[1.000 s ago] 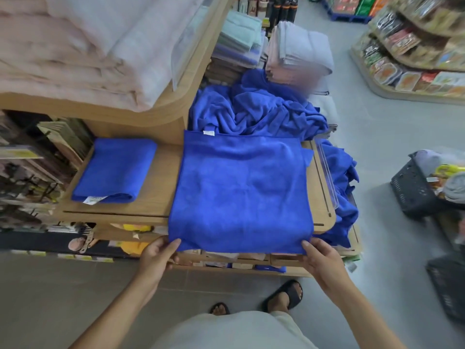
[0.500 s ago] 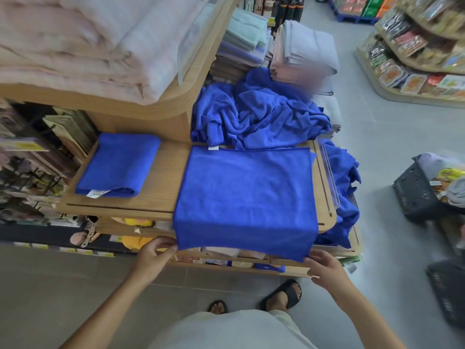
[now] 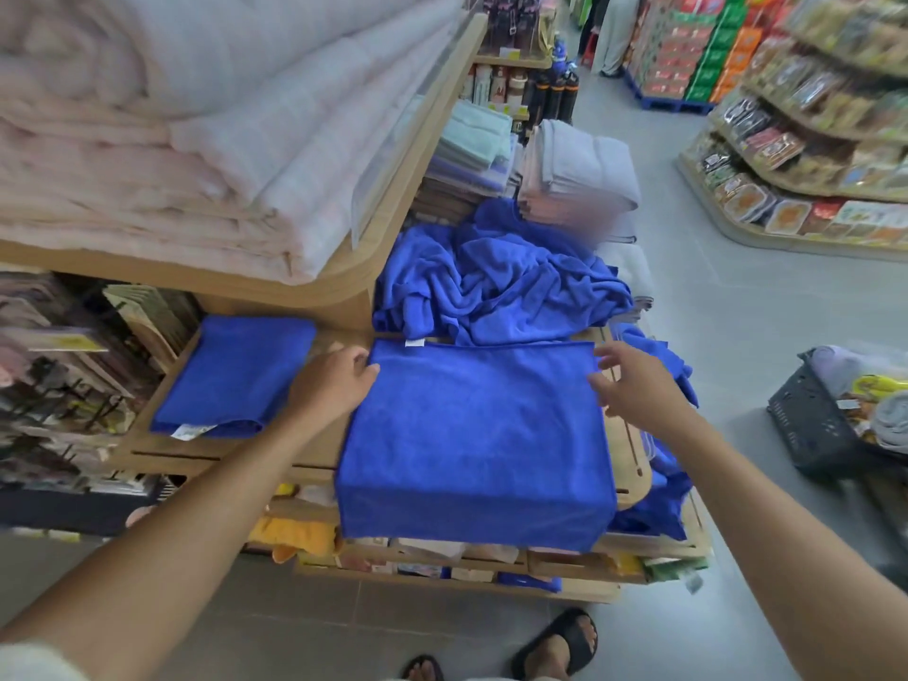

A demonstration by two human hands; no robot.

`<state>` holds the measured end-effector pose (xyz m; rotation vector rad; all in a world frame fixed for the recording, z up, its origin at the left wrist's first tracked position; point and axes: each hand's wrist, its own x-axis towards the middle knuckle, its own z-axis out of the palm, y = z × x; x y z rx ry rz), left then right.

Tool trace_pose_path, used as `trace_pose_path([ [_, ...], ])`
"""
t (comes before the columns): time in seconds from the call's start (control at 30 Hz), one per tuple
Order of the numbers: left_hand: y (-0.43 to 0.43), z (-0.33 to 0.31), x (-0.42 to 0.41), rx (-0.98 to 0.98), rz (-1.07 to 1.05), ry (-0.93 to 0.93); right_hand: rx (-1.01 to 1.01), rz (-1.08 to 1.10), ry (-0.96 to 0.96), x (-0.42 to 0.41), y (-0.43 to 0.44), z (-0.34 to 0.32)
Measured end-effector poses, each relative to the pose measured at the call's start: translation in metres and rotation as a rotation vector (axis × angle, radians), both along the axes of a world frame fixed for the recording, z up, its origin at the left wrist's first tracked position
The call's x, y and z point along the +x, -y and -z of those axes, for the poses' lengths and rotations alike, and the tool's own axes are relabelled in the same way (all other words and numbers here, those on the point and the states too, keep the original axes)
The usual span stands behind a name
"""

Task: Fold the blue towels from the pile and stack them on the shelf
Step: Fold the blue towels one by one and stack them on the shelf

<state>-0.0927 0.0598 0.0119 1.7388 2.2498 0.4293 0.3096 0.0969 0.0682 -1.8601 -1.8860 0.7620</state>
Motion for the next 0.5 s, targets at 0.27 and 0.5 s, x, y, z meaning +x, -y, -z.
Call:
trace_pose_path([
  [0.27, -0.044, -0.005, 0.008, -0.071, -0.089, 0.098, -0.105, 0.195, 0.058, -0.007, -0.052, 0.031],
  [0.5, -0.046, -0.004, 0.013, 0.053, -0.174, 0.688, 0.060, 0.082, -0.061, 0.000, -0.056, 0.035],
])
